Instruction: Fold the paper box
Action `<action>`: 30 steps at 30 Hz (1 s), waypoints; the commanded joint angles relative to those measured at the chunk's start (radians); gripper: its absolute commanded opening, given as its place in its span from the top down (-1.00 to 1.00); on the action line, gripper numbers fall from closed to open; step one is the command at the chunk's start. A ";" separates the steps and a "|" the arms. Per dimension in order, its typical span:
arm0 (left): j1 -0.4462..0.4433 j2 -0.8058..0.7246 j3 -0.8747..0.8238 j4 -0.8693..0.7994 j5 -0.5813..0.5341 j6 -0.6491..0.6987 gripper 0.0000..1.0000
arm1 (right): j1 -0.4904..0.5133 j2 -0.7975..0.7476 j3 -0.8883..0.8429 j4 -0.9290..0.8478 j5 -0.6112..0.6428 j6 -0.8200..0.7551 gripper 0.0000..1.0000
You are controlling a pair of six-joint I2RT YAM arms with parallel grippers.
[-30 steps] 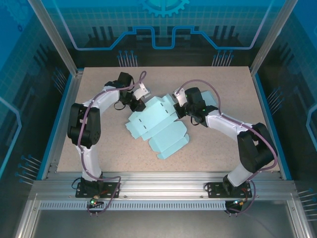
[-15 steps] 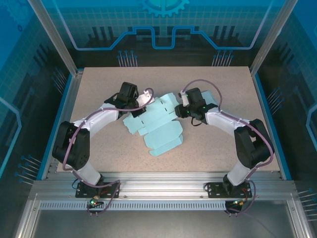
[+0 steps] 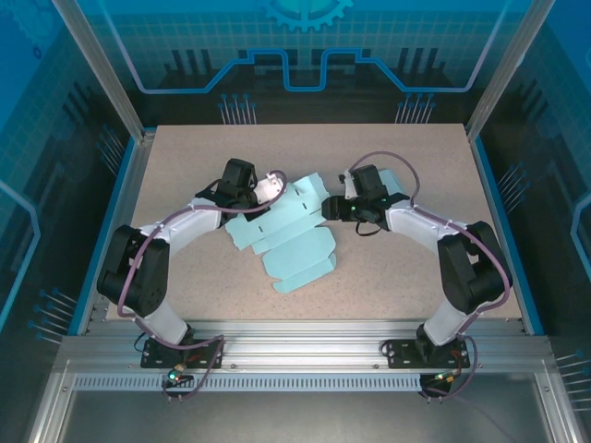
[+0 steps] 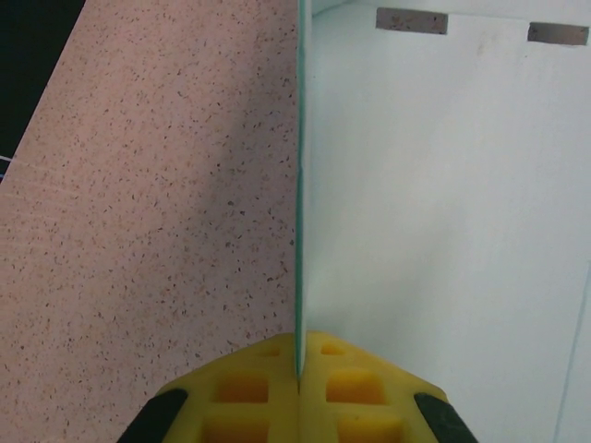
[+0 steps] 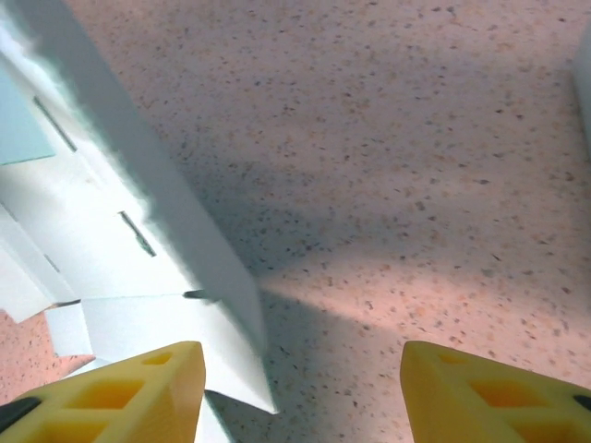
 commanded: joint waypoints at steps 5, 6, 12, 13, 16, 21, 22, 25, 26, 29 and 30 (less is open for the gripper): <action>-0.002 -0.012 0.005 0.033 -0.002 -0.036 1.00 | 0.030 0.052 0.001 0.087 -0.039 0.048 -0.13; -0.002 -0.011 0.005 0.034 -0.004 -0.040 1.00 | 0.035 0.060 0.009 0.085 -0.039 0.048 -0.13; -0.003 0.000 0.022 0.020 -0.025 -0.059 1.00 | 0.060 0.061 0.023 0.086 -0.034 0.070 0.11; -0.002 0.002 0.025 0.017 -0.029 -0.062 1.00 | 0.063 0.055 0.022 0.085 -0.027 0.076 0.17; -0.002 0.005 0.027 0.019 -0.037 -0.071 1.00 | 0.072 0.034 0.016 0.079 0.007 0.095 0.31; -0.005 0.012 0.035 0.010 -0.045 -0.078 1.00 | 0.084 -0.009 -0.006 0.102 0.043 0.105 0.30; -0.006 0.012 0.036 0.010 -0.048 -0.079 1.00 | 0.088 -0.015 -0.008 0.106 0.047 0.102 0.28; -0.010 0.014 0.036 0.013 -0.050 -0.083 1.00 | 0.101 -0.029 -0.015 0.131 0.049 0.097 0.21; -0.012 0.014 0.037 0.013 -0.051 -0.083 1.00 | 0.104 -0.031 -0.015 0.139 0.047 0.095 0.20; -0.013 0.017 0.040 0.015 -0.049 -0.088 1.00 | 0.119 -0.018 -0.005 0.160 0.047 0.091 0.16; -0.013 0.018 0.041 0.016 -0.047 -0.091 1.00 | 0.124 -0.007 0.004 0.159 0.048 0.091 0.15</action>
